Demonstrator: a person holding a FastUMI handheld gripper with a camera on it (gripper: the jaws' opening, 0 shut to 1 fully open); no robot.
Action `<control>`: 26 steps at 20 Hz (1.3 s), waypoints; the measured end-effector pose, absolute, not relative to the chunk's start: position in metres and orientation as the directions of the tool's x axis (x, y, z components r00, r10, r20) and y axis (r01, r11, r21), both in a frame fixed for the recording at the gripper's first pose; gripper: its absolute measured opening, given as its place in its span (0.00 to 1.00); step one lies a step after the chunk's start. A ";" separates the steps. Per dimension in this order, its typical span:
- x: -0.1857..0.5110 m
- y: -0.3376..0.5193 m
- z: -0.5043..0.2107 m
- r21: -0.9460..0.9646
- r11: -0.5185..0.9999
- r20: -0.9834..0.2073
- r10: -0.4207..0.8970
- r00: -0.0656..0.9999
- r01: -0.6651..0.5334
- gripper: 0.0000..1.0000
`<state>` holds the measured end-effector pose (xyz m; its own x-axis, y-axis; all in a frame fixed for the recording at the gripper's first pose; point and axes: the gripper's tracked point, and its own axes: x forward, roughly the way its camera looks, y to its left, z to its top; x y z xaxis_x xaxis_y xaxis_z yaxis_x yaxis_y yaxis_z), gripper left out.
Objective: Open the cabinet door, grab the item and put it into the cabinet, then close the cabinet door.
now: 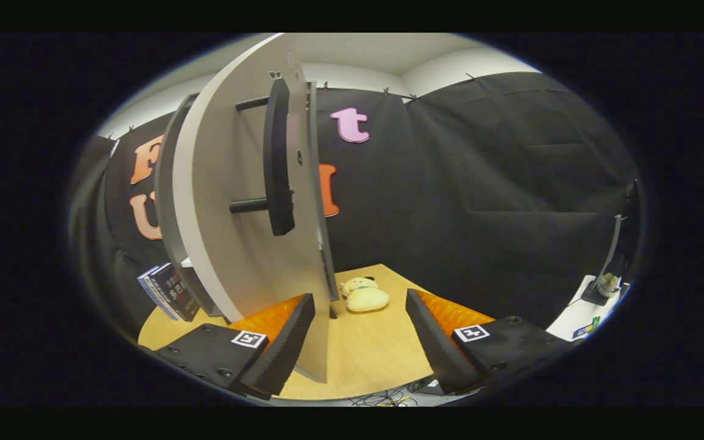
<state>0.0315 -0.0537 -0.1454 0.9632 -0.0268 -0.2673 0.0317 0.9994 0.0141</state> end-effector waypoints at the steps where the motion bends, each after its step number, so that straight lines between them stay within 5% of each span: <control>1: 0.034 -0.039 -0.148 0.024 1.000 -0.272 0.001 0.962 0.006 0.96; 13: 0.121 0.136 -0.183 0.075 0.960 -0.333 0.279 0.901 -0.269 0.98; 26: 0.185 0.204 -0.198 -0.023 0.959 -0.317 0.263 0.911 -0.284 0.96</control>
